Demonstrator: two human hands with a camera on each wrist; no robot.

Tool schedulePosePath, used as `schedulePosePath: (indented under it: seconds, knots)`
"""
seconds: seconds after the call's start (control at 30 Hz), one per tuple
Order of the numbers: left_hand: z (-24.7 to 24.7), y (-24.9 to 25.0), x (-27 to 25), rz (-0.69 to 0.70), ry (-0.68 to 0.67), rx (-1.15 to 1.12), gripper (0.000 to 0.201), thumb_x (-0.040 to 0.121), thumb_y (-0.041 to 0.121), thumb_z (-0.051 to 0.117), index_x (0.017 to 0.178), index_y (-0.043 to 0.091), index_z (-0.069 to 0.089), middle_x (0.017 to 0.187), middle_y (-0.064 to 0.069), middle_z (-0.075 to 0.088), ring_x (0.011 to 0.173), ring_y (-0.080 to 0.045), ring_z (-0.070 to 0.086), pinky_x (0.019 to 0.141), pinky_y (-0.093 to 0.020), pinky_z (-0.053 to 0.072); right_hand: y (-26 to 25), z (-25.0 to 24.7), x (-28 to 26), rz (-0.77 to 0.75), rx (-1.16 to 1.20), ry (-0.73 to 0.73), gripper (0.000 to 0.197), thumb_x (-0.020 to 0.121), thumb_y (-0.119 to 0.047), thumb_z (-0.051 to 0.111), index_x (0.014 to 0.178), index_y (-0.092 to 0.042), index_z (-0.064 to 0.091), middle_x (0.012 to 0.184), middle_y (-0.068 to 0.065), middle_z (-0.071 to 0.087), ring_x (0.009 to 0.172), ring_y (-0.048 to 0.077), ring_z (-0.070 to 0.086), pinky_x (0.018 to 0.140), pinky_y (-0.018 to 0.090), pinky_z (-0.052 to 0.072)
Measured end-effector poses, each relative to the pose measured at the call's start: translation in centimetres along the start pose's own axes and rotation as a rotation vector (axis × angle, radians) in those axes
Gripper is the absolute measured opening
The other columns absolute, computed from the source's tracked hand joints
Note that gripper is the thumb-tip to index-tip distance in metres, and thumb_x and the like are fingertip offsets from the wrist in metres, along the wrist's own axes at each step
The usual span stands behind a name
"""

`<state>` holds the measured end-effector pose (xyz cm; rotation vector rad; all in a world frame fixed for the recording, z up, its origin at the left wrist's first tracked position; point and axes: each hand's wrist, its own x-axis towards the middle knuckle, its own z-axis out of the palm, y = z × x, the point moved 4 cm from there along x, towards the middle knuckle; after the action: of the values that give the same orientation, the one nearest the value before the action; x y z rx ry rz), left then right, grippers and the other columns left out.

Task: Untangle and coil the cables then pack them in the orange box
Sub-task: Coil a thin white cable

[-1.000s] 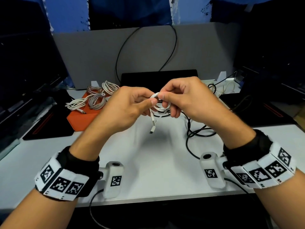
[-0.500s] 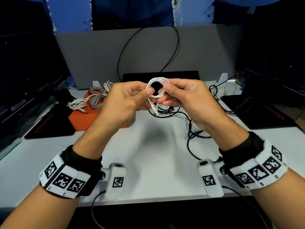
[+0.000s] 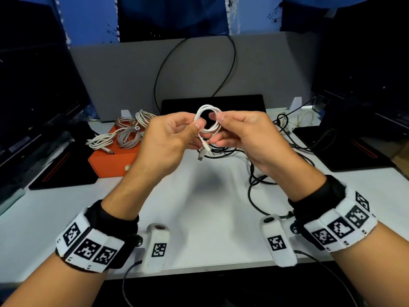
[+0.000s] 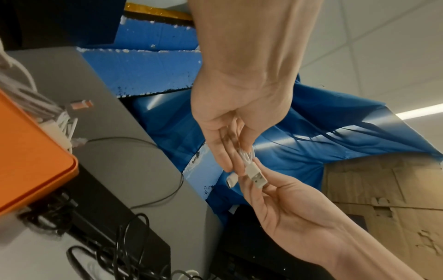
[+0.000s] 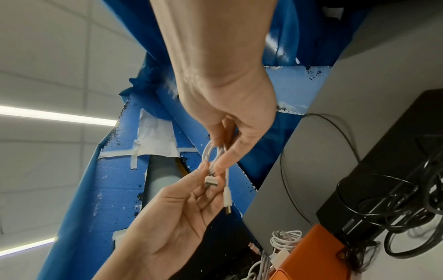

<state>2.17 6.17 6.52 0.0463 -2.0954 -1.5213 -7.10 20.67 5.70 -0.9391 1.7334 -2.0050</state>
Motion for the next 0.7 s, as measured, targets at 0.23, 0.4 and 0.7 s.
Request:
schedulePosePath:
  seconds: [0.23, 0.4, 0.7]
  knots:
    - [-0.8, -0.2, 0.3, -0.011, -0.107, 0.03, 0.021, 0.099, 0.015, 0.064, 0.114, 0.004, 0.072, 0.098, -0.016, 0.077, 0.089, -0.032, 0.075, 0.086, -0.04, 0.059, -0.1, -0.2, 0.1, 0.057, 0.069, -0.008, 0.015, 0.102, -0.015, 0.062, 0.096, -0.005, 0.071, 0.08, 0.012, 0.076, 0.067, 0.013, 0.073, 0.064, 0.019, 0.058]
    - [-1.4, -0.6, 0.5, -0.09, -0.297, 0.08, 0.014, 0.092, 0.009, 0.07, 0.106, 0.007, 0.073, 0.094, -0.017, 0.075, 0.078, -0.017, 0.069, 0.076, -0.028, 0.056, -1.0, -0.3, 0.0, -0.032, -0.102, 0.012, 0.015, 0.102, -0.011, 0.063, 0.09, -0.007, 0.071, 0.07, 0.009, 0.074, 0.066, 0.016, 0.074, 0.063, 0.02, 0.058]
    - [-3.0, 0.1, 0.8, -0.18, -0.245, -0.067, 0.011, 0.086, 0.009, 0.069, 0.096, 0.004, 0.07, 0.082, -0.01, 0.075, 0.068, -0.017, 0.071, 0.068, -0.024, 0.06, -2.5, -0.4, -0.7, -0.288, -0.634, 0.122, 0.015, 0.101, -0.018, 0.066, 0.088, -0.014, 0.074, 0.072, -0.002, 0.073, 0.064, 0.006, 0.074, 0.069, 0.027, 0.062]
